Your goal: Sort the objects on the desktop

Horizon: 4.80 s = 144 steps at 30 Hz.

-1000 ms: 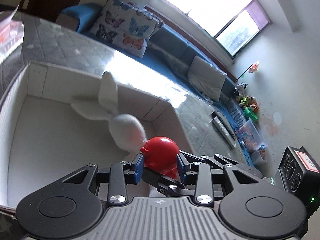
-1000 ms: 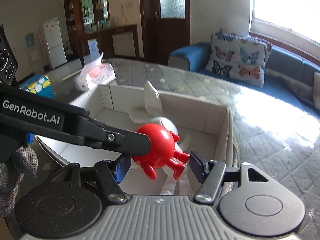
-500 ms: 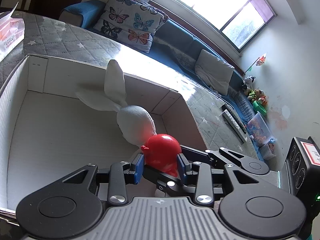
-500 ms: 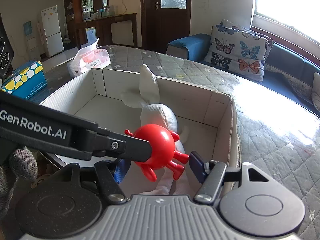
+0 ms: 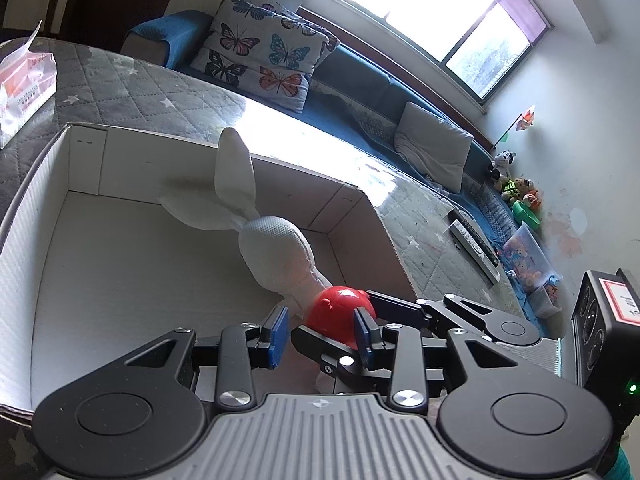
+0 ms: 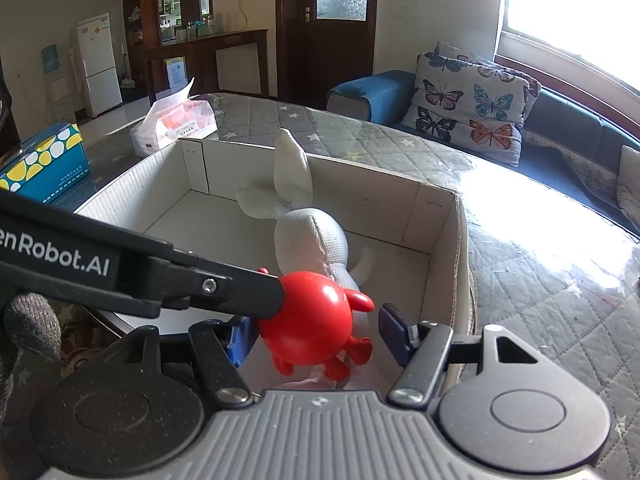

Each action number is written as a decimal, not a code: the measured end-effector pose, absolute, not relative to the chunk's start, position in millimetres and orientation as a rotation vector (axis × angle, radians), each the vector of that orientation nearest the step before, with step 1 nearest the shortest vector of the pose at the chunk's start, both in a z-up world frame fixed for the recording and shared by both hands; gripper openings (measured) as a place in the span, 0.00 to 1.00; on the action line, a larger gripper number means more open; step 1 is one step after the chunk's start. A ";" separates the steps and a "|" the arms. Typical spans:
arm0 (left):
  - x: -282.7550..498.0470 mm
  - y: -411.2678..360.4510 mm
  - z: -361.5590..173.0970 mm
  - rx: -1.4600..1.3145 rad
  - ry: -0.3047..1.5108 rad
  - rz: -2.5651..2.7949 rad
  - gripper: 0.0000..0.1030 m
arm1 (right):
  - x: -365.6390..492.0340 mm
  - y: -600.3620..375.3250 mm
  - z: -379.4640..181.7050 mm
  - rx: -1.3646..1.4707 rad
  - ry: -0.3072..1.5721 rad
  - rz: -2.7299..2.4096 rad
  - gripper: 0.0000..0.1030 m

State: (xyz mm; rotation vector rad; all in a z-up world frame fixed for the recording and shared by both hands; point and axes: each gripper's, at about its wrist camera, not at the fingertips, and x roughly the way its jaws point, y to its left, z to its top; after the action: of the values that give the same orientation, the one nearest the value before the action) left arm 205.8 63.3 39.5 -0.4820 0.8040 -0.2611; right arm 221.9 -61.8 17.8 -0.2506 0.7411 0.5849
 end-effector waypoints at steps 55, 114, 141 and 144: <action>115.9 12.8 44.8 -0.391 0.769 -0.330 0.36 | 126.0 -133.7 1.9 -0.100 0.707 0.535 0.54; 72.2 50.7 42.3 -0.434 0.732 -0.283 0.36 | 79.1 -149.4 19.6 -0.163 0.700 0.562 0.59; 101.9 154.1 5.9 -0.606 0.760 -0.160 0.38 | 149.4 -75.8 -0.7 -0.224 0.760 0.738 0.65; 103.0 150.4 4.4 -0.605 0.759 -0.174 0.38 | 150.8 -74.2 -4.3 -0.223 0.771 0.748 0.65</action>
State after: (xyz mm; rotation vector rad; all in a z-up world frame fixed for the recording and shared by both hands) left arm 103.0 150.4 4.4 -0.6048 0.7594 -0.1741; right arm 150.8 -74.2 -4.3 -0.2235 0.7710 0.7485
